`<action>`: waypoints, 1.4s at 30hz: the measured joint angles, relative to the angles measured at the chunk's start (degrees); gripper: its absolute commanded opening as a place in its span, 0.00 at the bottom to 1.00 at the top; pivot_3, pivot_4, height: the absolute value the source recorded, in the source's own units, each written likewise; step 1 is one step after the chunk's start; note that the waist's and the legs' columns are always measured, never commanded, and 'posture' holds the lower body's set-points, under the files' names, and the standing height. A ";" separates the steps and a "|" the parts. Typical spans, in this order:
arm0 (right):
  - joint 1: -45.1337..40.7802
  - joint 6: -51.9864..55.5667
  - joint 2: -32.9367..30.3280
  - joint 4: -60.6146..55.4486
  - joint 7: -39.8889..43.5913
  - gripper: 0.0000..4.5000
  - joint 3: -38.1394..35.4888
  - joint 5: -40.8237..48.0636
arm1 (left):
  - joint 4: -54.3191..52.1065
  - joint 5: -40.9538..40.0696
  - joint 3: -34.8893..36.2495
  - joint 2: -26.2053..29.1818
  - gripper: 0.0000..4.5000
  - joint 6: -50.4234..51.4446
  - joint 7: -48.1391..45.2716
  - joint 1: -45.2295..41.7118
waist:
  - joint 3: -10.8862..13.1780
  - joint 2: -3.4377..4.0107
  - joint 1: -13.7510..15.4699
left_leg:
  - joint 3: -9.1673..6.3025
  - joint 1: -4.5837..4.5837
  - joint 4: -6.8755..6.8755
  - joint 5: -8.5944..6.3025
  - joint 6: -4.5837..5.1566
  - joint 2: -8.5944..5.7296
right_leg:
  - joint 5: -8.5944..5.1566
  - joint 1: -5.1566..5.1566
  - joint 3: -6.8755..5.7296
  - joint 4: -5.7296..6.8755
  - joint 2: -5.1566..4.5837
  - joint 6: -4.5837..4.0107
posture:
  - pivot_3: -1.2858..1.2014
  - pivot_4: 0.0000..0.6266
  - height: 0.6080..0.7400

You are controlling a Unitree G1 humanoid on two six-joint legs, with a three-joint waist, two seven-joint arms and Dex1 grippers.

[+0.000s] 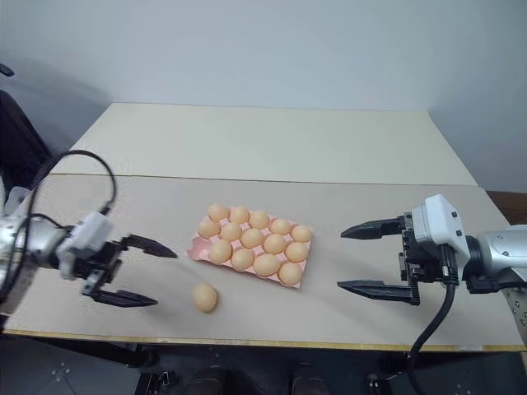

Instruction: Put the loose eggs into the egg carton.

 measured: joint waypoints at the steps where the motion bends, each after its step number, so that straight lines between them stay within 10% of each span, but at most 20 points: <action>1: 0.00 0.14 0.00 -0.15 -0.16 1.00 -0.03 0.05 | 1.40 1.85 -3.22 -1.57 0.99 -3.03 0.01 -2.55 | 0.00 -0.01 0.05 | -0.02 -0.01 0.01 0.00 0.00 0.00 | 0.00 0.00 0.00 -0.01 0.01 0.00 | 0.52 0.24 1.00; 14: 2.91 1.52 0.00 -3.59 -2.03 1.00 -2.48 1.43 | 14.54 12.05 -24.13 -5.65 0.99 -25.02 -0.04 -14.23 | -0.01 -0.02 0.03 | -0.03 0.00 0.03 0.00 0.01 -0.03 | 0.01 0.03 0.03 -0.02 0.00 0.03 | 0.52 0.24 1.00; 20: 3.21 1.54 0.00 -4.43 -2.73 1.00 -2.71 2.20 | 19.01 15.74 -25.11 -10.23 0.66 -29.67 -0.04 -15.14 | -0.01 -0.02 -0.11 | -0.05 -0.03 0.04 0.00 0.01 -0.03 | 0.01 0.02 0.03 -0.02 0.01 0.04 | 0.52 0.24 1.00; 23: 3.36 1.54 0.00 -4.43 -3.12 1.00 -2.75 2.23 | 19.78 16.37 -25.08 -10.23 0.47 -30.74 -0.03 -15.27 | -0.01 -0.02 -0.19 | -0.05 0.00 0.04 0.00 0.01 -0.03 | 0.01 0.03 0.03 0.00 0.01 0.04 | 0.52 0.24 1.00; 42: 2.55 1.40 0.56 -3.73 -3.48 1.00 -2.43 2.08 | 19.23 7.66 -4.14 -8.63 0.47 -9.88 8.53 -14.44 | -0.01 -0.02 -0.17 | -0.07 0.04 0.04 0.00 0.01 -0.03 | 0.00 0.06 0.01 0.00 0.01 0.06 | 0.52 0.24 1.00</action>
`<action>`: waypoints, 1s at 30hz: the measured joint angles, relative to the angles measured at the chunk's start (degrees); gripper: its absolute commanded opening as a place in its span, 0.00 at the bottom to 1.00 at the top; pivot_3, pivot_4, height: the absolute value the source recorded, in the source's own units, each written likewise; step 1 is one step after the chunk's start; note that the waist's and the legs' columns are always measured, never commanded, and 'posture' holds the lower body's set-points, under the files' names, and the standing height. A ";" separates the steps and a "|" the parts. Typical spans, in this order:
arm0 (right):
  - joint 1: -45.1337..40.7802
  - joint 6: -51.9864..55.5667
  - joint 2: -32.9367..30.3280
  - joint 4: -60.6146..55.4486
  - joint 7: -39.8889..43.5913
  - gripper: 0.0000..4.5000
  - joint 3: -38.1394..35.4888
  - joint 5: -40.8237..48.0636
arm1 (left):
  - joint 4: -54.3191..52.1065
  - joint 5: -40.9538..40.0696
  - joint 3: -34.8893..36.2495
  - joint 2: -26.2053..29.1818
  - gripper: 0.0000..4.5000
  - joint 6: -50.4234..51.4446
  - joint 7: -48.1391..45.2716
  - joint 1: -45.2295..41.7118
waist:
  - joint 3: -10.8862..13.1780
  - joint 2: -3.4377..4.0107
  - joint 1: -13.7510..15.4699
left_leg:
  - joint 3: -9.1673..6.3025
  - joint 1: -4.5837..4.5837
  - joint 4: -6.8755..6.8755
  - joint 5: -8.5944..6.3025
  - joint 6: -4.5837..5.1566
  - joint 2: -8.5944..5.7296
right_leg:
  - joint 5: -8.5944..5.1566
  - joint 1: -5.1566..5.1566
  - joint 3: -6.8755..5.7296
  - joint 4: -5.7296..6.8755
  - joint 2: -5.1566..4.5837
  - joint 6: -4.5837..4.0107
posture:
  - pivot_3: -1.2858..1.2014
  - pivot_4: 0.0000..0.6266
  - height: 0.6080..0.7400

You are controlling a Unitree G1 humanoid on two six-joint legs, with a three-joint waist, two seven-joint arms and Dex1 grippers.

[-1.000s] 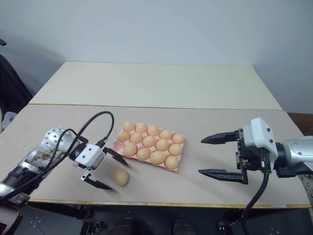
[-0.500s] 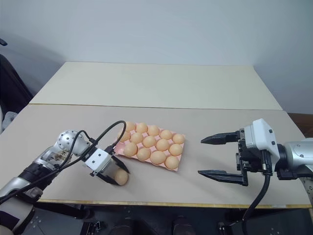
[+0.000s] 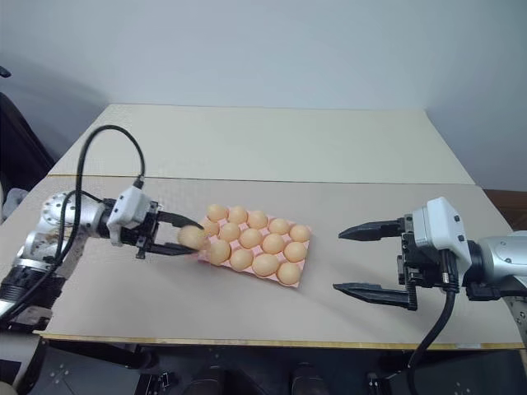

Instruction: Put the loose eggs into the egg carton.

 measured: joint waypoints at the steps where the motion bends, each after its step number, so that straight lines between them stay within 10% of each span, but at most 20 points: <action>1: -0.27 -0.05 0.05 0.03 0.00 1.00 0.11 -0.08 | 1.34 2.10 0.01 -0.17 0.47 -0.42 1.35 0.00 | 0.00 0.00 0.05 | 0.00 -0.01 0.00 0.00 0.00 0.00 | 0.00 0.00 0.00 0.00 0.00 0.00 | 0.52 0.24 1.00; 7: -1.15 -0.16 0.17 0.15 -0.03 1.00 0.49 -0.47 | 4.45 7.79 0.02 -2.73 0.47 -0.95 4.82 -0.10 | 0.00 0.00 0.33 | 0.00 -0.04 0.00 0.00 0.00 0.00 | 0.01 -0.01 -0.01 -0.02 -0.01 -0.01 | 0.52 0.24 1.00; 15: -1.17 -0.15 0.21 0.10 -0.36 1.00 0.54 -0.70 | 6.40 10.88 -0.19 -7.38 0.99 -1.03 5.96 -1.26 | 0.00 -0.01 0.28 | -0.01 -0.05 0.00 0.00 0.00 -0.01 | 0.01 -0.01 -0.01 -0.01 0.00 -0.01 | 0.52 0.24 1.00; 30: -3.77 -0.60 0.35 4.00 0.25 1.00 3.20 -2.13 | -5.41 -1.77 17.33 9.57 0.99 13.29 -1.59 10.35 | 0.01 0.00 -1.45 | 0.00 0.00 -0.02 0.00 0.00 0.03 | 0.00 -0.03 -0.01 0.03 -0.01 0.00 | 0.52 0.24 1.00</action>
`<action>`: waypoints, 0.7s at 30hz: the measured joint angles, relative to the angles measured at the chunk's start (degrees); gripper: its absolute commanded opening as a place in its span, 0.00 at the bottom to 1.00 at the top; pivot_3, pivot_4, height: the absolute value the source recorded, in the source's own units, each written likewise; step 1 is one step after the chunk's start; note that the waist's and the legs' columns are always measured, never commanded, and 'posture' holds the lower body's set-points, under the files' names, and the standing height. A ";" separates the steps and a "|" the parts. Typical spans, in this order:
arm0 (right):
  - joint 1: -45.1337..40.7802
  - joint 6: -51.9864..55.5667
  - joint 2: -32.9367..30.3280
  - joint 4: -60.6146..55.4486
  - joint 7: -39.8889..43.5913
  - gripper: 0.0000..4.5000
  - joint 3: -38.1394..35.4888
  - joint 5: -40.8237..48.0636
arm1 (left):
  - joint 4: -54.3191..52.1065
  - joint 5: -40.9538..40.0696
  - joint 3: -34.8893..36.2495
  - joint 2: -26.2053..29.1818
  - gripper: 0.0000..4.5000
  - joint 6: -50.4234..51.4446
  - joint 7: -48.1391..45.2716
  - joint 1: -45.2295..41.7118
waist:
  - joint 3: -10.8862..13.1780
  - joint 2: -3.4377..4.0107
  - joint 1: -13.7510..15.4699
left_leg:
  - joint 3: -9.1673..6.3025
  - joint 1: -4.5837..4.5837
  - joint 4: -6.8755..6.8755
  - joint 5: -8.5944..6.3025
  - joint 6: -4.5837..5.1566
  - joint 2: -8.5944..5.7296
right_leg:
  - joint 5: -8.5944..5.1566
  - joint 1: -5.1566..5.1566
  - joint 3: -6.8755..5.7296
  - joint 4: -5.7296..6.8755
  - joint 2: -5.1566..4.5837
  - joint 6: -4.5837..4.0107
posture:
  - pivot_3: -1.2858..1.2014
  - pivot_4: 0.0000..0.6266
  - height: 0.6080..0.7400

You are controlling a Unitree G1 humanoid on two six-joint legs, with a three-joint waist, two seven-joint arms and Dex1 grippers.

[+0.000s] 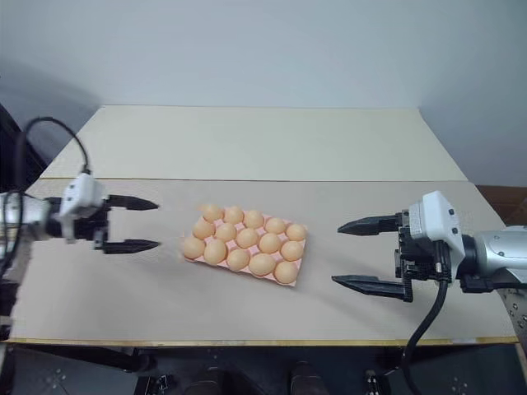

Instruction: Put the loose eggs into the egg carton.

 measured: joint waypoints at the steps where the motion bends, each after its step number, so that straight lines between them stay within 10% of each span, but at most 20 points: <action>1: -0.48 -0.28 0.08 0.51 0.18 1.00 0.52 -0.10 | -1.37 -1.16 1.66 1.11 0.99 1.51 -0.25 1.86 | 0.00 0.00 0.04 | 0.00 0.01 0.00 0.00 0.00 0.00 | -0.01 0.00 -0.01 0.00 0.00 0.01 | 0.52 0.24 1.00; 10: -3.04 -1.82 1.07 5.23 2.26 1.00 3.54 -1.83 | -18.22 -8.27 22.57 4.69 0.99 13.12 1.21 26.55 | 0.01 0.01 0.31 | 0.07 0.03 -0.05 -0.01 -0.01 0.06 | -0.13 -0.02 -0.01 -0.03 -0.01 0.18 | 0.52 0.24 1.00; 21: -4.89 -1.85 1.21 6.77 3.76 1.00 4.48 -2.40 | -27.49 -12.13 29.09 3.06 0.99 18.96 5.57 32.98 | 0.01 0.01 0.17 | 0.09 0.05 -0.06 -0.01 -0.01 0.05 | -0.15 -0.03 0.01 -0.04 -0.01 0.19 | 0.52 0.24 1.00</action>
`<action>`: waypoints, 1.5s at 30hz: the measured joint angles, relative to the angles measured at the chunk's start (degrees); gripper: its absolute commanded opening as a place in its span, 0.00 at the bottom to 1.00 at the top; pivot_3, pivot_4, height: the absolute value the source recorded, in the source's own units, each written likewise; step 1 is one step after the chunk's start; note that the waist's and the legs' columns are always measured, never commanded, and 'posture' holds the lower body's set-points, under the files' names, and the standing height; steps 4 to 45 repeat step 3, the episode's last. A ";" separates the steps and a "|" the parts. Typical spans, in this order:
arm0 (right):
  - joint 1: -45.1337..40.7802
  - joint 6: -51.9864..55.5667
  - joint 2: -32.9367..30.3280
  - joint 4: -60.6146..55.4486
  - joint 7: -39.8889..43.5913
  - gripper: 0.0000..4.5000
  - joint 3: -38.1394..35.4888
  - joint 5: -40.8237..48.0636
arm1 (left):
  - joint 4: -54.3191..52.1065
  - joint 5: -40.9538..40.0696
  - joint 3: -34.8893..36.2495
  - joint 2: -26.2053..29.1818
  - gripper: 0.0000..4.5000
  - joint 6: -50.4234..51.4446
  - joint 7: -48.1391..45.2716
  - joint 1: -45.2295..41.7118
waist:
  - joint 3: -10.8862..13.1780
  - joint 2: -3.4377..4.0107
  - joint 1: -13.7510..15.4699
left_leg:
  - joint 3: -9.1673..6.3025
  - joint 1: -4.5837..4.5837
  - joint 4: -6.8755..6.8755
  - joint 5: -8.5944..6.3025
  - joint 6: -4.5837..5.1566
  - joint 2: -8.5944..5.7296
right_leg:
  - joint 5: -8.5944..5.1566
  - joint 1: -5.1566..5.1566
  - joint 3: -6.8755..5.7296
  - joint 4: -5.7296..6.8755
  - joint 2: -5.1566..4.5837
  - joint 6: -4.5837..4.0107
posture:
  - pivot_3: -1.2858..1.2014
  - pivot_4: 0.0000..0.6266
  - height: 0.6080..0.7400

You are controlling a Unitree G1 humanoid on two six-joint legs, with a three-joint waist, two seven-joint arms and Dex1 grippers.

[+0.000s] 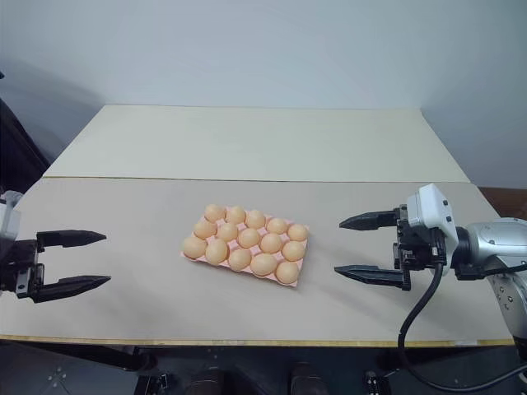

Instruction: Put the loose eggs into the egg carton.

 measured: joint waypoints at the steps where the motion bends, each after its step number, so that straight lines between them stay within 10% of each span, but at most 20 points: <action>1: -0.02 0.00 0.00 0.05 0.04 1.00 0.09 -0.03 | -0.20 -0.13 0.15 0.00 0.99 0.22 0.04 0.12 | 0.00 0.00 -0.03 | 0.00 0.01 0.00 0.00 0.00 0.00 | 0.00 0.01 0.00 0.00 0.00 0.00 | 0.52 0.24 1.00; 45: -0.18 0.00 0.00 0.27 0.08 1.00 0.37 -0.34 | -0.65 -0.23 0.17 0.00 0.99 0.42 0.31 0.33 | 0.00 0.00 -0.06 | 0.00 0.01 0.00 0.00 0.00 0.00 | 0.00 0.00 0.00 0.01 0.01 0.01 | 0.52 0.24 1.00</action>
